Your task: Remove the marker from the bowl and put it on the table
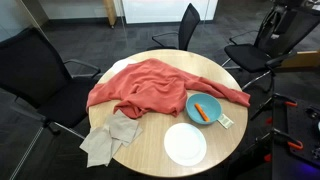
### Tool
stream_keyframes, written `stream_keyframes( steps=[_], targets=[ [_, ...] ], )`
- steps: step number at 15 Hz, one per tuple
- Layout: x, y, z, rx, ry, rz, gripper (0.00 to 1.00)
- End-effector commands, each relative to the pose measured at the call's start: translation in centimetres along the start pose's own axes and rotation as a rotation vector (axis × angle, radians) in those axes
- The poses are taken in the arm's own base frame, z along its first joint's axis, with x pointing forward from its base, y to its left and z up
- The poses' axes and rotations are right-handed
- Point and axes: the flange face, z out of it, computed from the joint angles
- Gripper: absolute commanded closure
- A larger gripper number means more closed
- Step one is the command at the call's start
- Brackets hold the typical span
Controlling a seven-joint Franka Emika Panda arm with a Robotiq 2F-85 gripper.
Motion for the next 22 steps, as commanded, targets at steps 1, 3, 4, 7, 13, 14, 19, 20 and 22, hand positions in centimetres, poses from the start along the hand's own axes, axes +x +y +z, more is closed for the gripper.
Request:
stream_keyframes(
  steps=[1,3,4,7,13,14,19,20,22],
  targets=[
    [0.0,0.0,0.0,0.000,-0.001,0.000,0.00],
    [0.0,0.0,0.0,0.000,-0.001,0.000,0.00],
    [0.0,0.0,0.0,0.000,-0.001,0.000,0.00],
    [0.0,0.0,0.0,0.000,-0.001,0.000,0.00],
    [2.3,-2.9,1.9,-0.034,-0.006,0.040,0.00],
    [3.0,-3.9,2.5,-0.037,-0.008,0.052,0.00],
    [6.2,-8.5,6.2,-0.067,-0.008,0.123,0.00],
    [6.7,-9.2,6.9,-0.076,-0.003,0.141,0.00],
    [7.7,-10.4,8.6,-0.091,0.011,0.203,0.00]
  ],
)
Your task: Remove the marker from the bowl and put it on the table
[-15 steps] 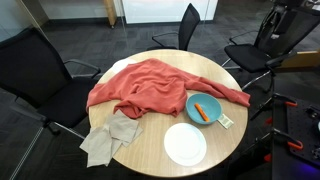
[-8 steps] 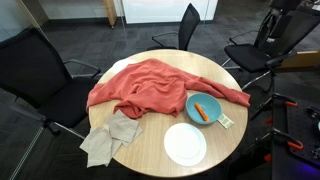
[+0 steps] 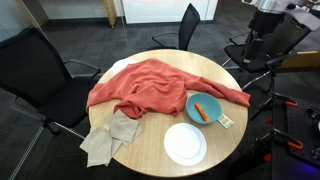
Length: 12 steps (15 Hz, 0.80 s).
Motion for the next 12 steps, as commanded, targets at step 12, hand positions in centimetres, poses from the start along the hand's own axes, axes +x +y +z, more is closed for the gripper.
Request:
stream_keyframes(
  steps=[12],
  targets=[
    [4.7,-4.1,11.6,-0.053,0.032,0.376,0.00]
  ],
)
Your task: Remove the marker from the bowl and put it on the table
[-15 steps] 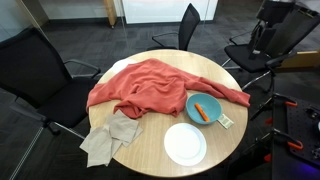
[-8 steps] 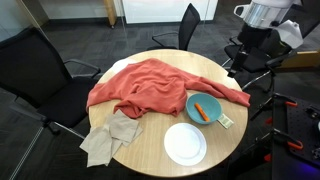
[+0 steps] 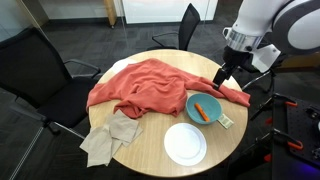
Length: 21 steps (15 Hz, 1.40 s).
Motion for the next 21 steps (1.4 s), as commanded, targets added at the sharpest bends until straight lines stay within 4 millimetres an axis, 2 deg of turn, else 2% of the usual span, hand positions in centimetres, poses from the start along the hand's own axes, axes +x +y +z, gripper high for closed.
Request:
stream_keyframes(
  steps=[1,10,21],
  targets=[
    [1.5,-0.9,2.2,0.000,0.019,0.071,0.00],
    [2.5,-2.4,7.8,-0.006,0.050,0.141,0.00],
    [3.1,-2.5,14.0,-0.055,0.046,0.214,0.00]
  ],
)
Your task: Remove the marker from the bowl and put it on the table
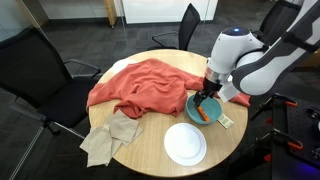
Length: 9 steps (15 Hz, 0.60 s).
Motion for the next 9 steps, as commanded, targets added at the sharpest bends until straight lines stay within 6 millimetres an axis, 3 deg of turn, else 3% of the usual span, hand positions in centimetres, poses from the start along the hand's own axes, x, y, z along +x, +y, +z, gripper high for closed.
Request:
stream_keyframes(
  steps=[1,9],
  targets=[
    [0.5,-0.5,1.9,-0.013,0.012,0.038,0.00],
    [-1.3,-0.4,5.7,-0.052,-0.026,0.041,0.00]
  ],
)
